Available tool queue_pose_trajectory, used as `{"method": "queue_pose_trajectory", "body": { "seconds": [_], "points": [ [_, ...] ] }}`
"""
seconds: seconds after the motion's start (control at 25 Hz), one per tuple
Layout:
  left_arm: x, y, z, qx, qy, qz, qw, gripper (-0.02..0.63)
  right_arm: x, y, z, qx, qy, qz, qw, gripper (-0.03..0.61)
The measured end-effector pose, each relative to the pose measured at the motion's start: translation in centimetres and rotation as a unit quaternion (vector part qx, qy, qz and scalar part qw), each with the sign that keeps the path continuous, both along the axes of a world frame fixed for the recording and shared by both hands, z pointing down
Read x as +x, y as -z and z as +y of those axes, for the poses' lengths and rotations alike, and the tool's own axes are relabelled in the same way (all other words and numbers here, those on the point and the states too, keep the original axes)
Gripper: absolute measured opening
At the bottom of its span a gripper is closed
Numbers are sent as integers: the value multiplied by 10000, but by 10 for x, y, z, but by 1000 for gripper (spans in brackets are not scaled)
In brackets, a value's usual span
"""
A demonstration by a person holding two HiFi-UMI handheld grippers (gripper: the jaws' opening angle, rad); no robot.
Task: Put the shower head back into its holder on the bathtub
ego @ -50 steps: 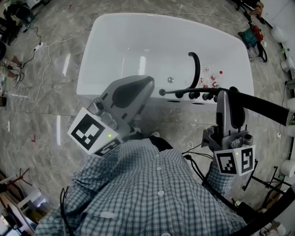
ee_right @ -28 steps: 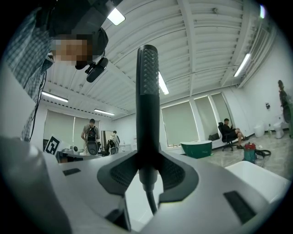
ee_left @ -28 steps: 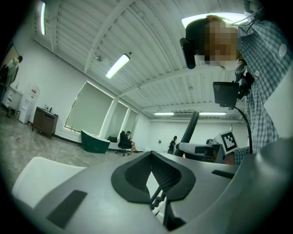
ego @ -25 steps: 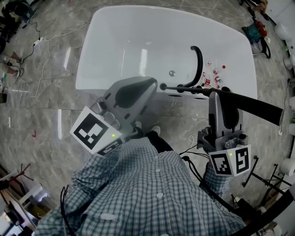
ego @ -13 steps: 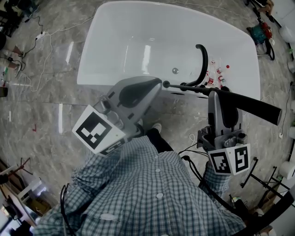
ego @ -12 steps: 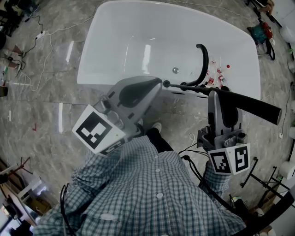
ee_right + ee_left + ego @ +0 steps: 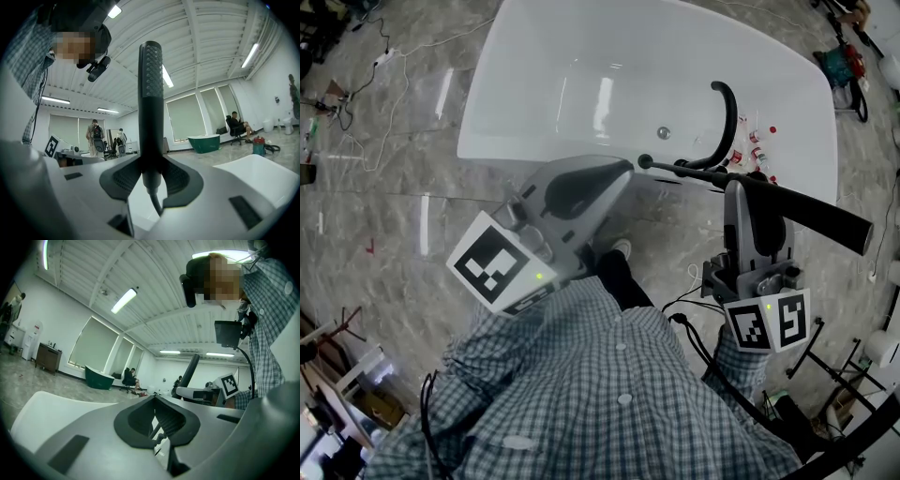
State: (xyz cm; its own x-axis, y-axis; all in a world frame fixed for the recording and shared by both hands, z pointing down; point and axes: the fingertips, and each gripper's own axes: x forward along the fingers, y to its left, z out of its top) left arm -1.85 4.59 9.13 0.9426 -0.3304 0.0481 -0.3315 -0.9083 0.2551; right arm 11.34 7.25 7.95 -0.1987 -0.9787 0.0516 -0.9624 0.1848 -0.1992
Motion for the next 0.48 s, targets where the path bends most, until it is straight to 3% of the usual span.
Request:
{"method": "queue_pose_trajectory", "body": {
  "seconds": [0.48],
  "points": [
    [5, -9, -3, 13, -57, 260, 9996, 11, -4, -27, -11, -214, 31, -32, 9998, 137]
  ]
}}
